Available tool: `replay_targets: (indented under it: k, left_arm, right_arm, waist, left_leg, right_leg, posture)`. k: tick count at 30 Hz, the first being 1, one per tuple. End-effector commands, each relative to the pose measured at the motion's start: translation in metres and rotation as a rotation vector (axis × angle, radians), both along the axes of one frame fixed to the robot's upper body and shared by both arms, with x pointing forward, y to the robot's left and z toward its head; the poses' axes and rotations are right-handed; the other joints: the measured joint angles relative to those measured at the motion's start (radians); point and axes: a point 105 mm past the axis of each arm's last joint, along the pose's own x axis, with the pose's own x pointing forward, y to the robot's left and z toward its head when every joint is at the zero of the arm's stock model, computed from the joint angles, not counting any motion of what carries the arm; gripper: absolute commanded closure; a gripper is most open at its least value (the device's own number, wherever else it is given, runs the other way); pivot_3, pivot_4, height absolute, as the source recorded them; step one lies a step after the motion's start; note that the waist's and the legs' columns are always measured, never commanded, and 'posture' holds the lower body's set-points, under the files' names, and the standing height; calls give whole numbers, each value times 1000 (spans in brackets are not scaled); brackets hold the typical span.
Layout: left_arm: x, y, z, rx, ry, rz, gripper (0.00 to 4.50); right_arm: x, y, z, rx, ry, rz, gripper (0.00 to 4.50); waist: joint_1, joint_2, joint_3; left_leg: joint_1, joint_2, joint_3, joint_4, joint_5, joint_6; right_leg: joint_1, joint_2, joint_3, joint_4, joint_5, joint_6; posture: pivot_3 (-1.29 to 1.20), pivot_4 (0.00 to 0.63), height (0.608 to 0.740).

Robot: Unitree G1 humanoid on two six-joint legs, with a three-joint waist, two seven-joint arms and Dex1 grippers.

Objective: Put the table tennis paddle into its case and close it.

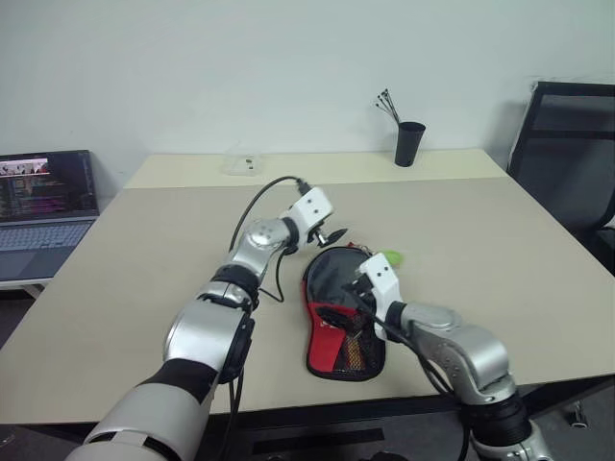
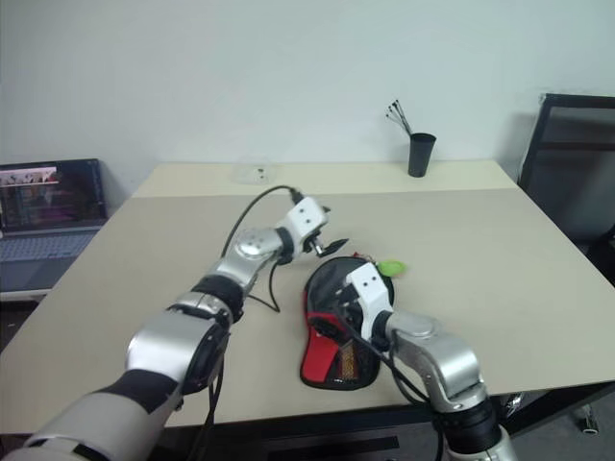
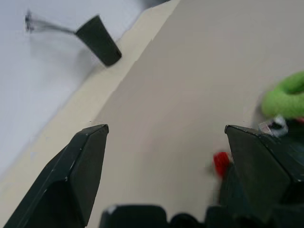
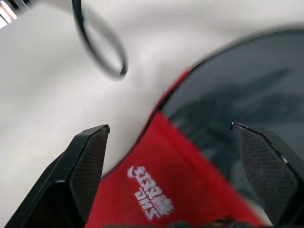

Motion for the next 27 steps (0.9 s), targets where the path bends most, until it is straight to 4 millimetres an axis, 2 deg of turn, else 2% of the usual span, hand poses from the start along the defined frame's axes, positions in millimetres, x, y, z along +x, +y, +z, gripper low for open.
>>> replay_targets:
  k: [1, 5, 9, 11, 16, 23, 25, 27]
  left_arm:
    - [-20, 19, 0, -194, 91, -142, 225]
    - [-39, 45, -8, -271, 152, -176, 225]
    - [-54, 66, -4, -315, 144, -117, 225]
    - [-62, 71, -3, -326, 143, -94, 225]
    - [-73, 77, 1, -329, 145, -62, 225]
    - [-78, 78, 3, -313, 142, -42, 225]
    - [-80, 78, 3, -310, 144, -41, 180]
    - [-81, 77, 2, -306, 147, -41, 180]
  right_arm:
    - [-7, -14, 31, 69, -75, 34, 0]
    - [9, -40, 26, 34, -72, -77, 0]
    - [30, -69, 9, -6, -37, -233, 0]
    - [38, -76, -2, -13, -13, -287, 0]
    - [52, -78, -22, 9, 41, -361, 0]
    - [65, -76, -39, 24, 74, -383, 0]
    - [68, -74, -41, 20, 77, -370, 391]
    - [70, -72, -42, 17, 77, -352, 981]
  waist:
    - [0, 0, 0]
    - [0, 0, 0]
    - [0, 0, 0]
    - [0, 0, 0]
    - [1, 0, 0]
    - [1, 0, 0]
    - [0, 0, 0]
    - [0, 0, 0]
  left_leg:
    - [0, 0, 0, 0, 0, 0]
    - [0, 0, 0, 1, 0, 0]
    - [0, 1, -1, 1, 0, 0]
    - [1, 0, -1, 1, 0, 0]
    - [1, 0, -1, 1, 0, 0]
    - [1, 0, -1, 1, 0, 0]
    - [1, 0, -1, 1, 0, 0]
    - [1, 0, -1, 1, 0, 0]
  right_leg:
    - [0, 0, 0, 0, 0, 0]
    - [0, 0, 0, 0, 0, 0]
    - [0, 0, 2, 1, 0, 0]
    - [1, 0, 3, 1, 0, 0]
    - [1, 0, 3, 1, 0, 0]
    - [1, 0, 3, 1, 0, 0]
    - [1, 0, 3, 1, 0, 0]
    - [1, 0, 3, 1, 0, 0]
  posture:
    - [0, 150, 740]
    - [0, 150, 740]
    - [0, 150, 740]
    - [0, 150, 740]
    - [0, 150, 740]
    - [0, 150, 740]
    - [0, 150, 740]
    - [0, 150, 740]
